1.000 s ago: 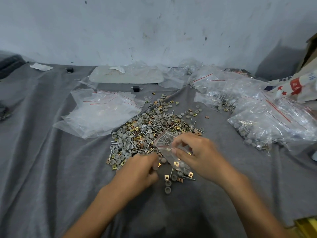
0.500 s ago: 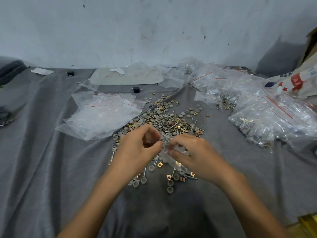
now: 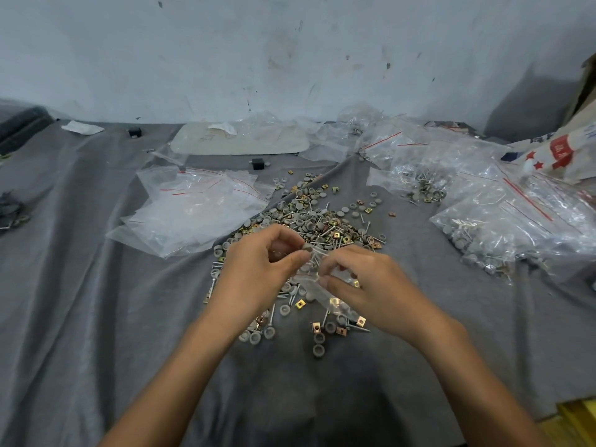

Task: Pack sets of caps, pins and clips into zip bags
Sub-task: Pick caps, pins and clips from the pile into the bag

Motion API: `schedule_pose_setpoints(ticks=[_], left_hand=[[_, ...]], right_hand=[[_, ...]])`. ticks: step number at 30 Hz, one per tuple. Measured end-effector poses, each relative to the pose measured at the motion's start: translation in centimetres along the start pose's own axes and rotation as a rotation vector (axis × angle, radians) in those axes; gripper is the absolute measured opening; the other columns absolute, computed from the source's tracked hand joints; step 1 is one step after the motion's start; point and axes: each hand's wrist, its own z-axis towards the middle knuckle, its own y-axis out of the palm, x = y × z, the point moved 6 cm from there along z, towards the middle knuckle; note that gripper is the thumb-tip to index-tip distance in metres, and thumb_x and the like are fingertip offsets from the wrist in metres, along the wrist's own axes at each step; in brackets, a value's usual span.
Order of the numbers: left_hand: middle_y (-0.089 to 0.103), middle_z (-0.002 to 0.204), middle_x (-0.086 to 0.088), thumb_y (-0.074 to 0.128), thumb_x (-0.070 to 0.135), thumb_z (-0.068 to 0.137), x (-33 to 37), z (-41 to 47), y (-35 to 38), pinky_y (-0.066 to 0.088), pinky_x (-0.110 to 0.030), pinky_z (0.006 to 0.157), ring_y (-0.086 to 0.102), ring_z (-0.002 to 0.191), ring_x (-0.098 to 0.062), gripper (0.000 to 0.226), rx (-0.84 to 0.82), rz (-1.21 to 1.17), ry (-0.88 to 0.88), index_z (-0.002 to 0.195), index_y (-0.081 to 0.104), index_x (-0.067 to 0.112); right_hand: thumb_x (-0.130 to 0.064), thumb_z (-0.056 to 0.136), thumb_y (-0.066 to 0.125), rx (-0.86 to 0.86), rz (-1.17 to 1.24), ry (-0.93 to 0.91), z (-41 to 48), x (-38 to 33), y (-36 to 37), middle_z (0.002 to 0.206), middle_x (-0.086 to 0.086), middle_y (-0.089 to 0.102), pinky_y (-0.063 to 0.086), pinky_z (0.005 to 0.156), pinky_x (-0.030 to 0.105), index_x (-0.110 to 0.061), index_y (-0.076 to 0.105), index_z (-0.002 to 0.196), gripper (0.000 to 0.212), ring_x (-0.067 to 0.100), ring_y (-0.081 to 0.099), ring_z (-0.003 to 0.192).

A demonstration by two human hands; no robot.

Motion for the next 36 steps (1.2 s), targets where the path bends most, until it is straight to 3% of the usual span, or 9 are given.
schedule_pose_setpoints(ticks=[6,14,18,22,24,27,30,33,36], left_hand=[[0.074,0.077,0.010,0.081,0.023,0.085,0.2,0.1,-0.2,0.050,-0.023,0.061,0.067,0.066,-0.003,0.016,0.051,0.019,0.037,0.087,0.068,0.031],[0.070,0.080,0.013,0.079,0.027,0.087,-0.3,0.1,-0.1,0.052,-0.032,0.064,0.065,0.074,-0.010,0.014,0.047,0.035,0.029,0.089,0.066,0.034],[0.069,0.083,0.020,0.079,0.030,0.087,-0.3,0.1,-0.3,0.048,-0.023,0.065,0.061,0.069,0.000,0.012,0.052,0.114,0.062,0.090,0.069,0.036],[0.067,0.086,0.028,0.076,0.041,0.087,-0.1,0.0,-0.5,0.042,-0.015,0.058,0.058,0.067,-0.001,0.009,0.023,0.205,0.102,0.092,0.068,0.042],[0.065,0.091,0.030,0.072,0.045,0.089,-0.2,0.0,-0.9,0.044,-0.015,0.059,0.060,0.070,-0.001,0.010,0.037,0.245,0.103,0.097,0.066,0.046],[0.064,0.084,0.027,0.069,0.038,0.093,-0.8,0.2,-1.5,0.044,-0.022,0.060,0.059,0.071,0.003,0.003,0.069,0.371,0.090,0.096,0.068,0.038],[0.066,0.081,0.019,0.065,0.035,0.094,-2.4,0.0,-0.4,0.050,-0.030,0.070,0.061,0.080,0.001,0.004,-0.104,0.655,0.036,0.092,0.068,0.032],[0.070,0.093,0.011,0.062,0.034,0.091,-4.5,-0.9,1.6,0.052,-0.033,0.077,0.066,0.096,-0.017,0.007,-0.334,0.893,-0.032,0.095,0.067,0.030],[0.068,0.107,0.007,0.063,0.040,0.090,-5.5,-1.5,2.2,0.050,-0.035,0.080,0.063,0.106,-0.021,0.018,-0.348,1.027,-0.019,0.103,0.065,0.028]], right_hand=[[-0.035,0.097,0.066,-0.004,0.006,0.006,-0.1,-0.1,-0.1,0.106,-0.018,0.063,0.046,0.090,0.030,-0.029,0.067,0.098,0.006,0.000,0.056,0.101],[-0.036,0.097,0.065,0.004,0.028,-0.001,-0.1,-0.2,-0.3,0.104,-0.020,0.063,0.047,0.090,0.030,-0.032,0.067,0.097,0.005,-0.001,0.056,0.102],[-0.039,0.097,0.064,0.004,0.015,0.007,-0.1,-0.1,-0.4,0.105,-0.023,0.062,0.046,0.089,0.030,-0.035,0.066,0.097,0.005,-0.002,0.056,0.102],[-0.039,0.097,0.065,0.012,0.030,0.014,-0.1,0.1,-0.4,0.104,-0.022,0.063,0.048,0.088,0.031,-0.036,0.066,0.096,0.003,-0.001,0.056,0.103],[-0.037,0.096,0.066,0.025,0.033,0.019,-0.1,0.2,-0.6,0.103,-0.021,0.063,0.049,0.086,0.032,-0.035,0.067,0.096,0.002,0.000,0.057,0.101],[-0.034,0.095,0.068,0.064,0.049,0.021,-0.1,0.5,-1.1,0.096,-0.022,0.061,0.049,0.083,0.033,-0.033,0.067,0.094,0.002,0.000,0.057,0.095],[-0.033,0.096,0.068,0.077,0.043,0.023,-0.1,0.6,-1.3,0.093,-0.022,0.060,0.049,0.082,0.033,-0.032,0.067,0.093,0.003,-0.001,0.057,0.092],[-0.033,0.096,0.068,0.074,0.040,0.029,-0.1,0.6,-1.3,0.092,-0.022,0.059,0.048,0.081,0.033,-0.032,0.067,0.093,0.003,-0.001,0.056,0.092],[-0.034,0.096,0.067,0.065,0.041,0.038,-0.2,0.6,-1.2,0.094,-0.021,0.060,0.048,0.082,0.032,-0.033,0.067,0.093,0.003,-0.001,0.057,0.093]])
